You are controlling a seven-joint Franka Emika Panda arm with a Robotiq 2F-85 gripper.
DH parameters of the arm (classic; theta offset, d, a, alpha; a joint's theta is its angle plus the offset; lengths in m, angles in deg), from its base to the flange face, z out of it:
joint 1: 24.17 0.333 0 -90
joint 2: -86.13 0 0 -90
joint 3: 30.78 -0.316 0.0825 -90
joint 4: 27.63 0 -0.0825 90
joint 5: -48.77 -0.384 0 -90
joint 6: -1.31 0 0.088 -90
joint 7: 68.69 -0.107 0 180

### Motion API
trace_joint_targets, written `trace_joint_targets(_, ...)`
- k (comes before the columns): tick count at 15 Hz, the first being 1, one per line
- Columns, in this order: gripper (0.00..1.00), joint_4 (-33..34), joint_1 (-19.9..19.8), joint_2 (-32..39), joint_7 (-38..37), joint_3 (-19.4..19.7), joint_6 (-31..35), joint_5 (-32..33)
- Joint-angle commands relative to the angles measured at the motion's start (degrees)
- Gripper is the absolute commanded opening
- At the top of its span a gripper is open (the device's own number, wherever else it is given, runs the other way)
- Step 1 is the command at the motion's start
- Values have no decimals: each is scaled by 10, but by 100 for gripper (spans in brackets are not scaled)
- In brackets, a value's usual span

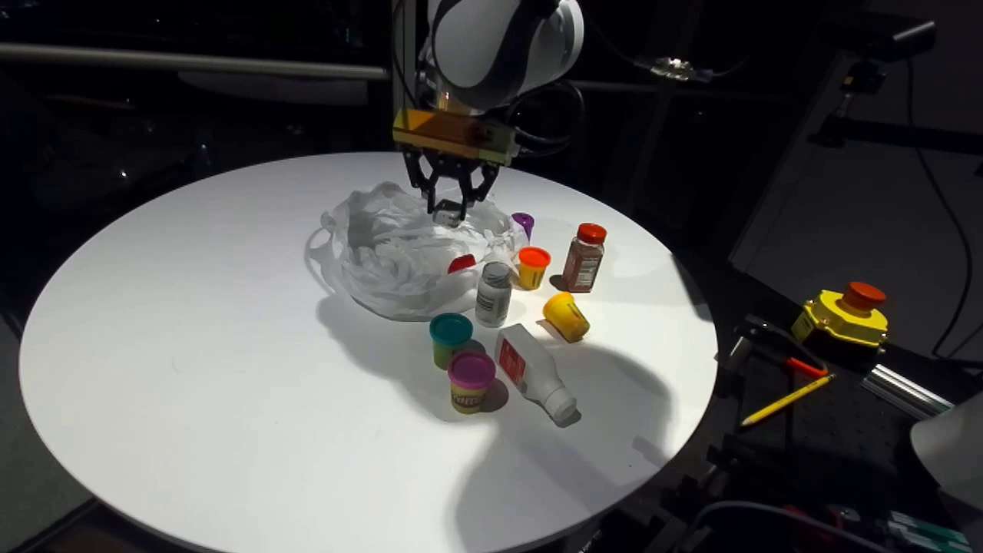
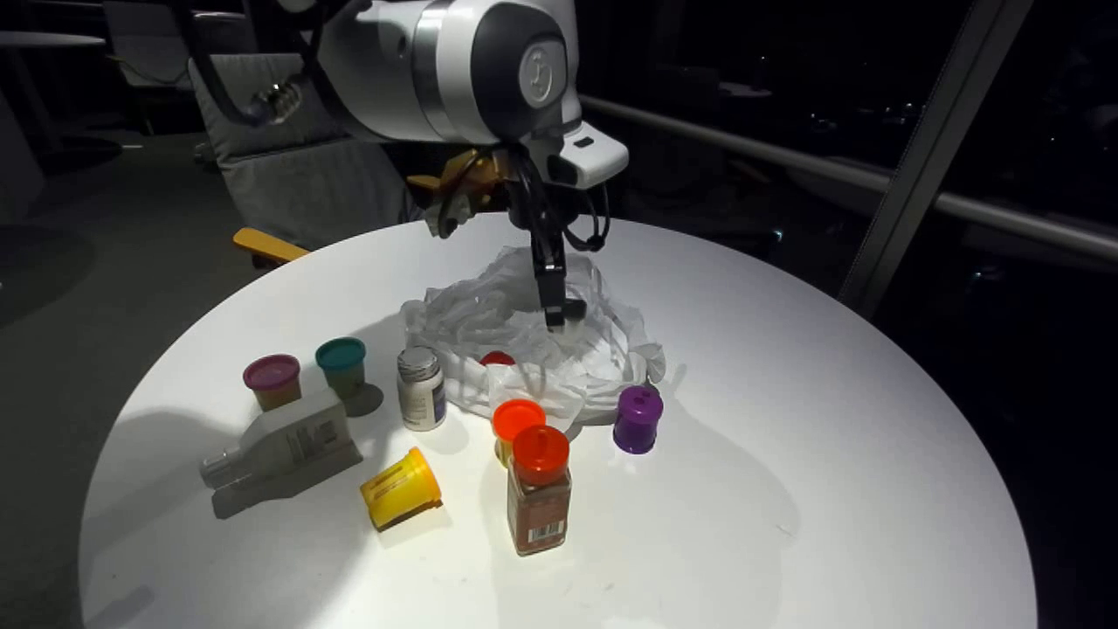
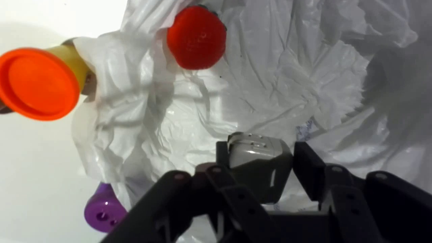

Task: Remove all the objects from the white plastic bag and put them on the table

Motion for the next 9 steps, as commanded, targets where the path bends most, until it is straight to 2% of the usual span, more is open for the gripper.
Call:
trace_joint_targets(1,27,-80,44,-103,-42,34,1,57)
trace_joint_targets(3,27,-119,57,-147,-72,45,4,93)
trace_joint_targets(5,27,-168,54,-192,-95,41,7,120)
trace_joint_targets(9,27,-297,18,-286,-91,-2,23,116)
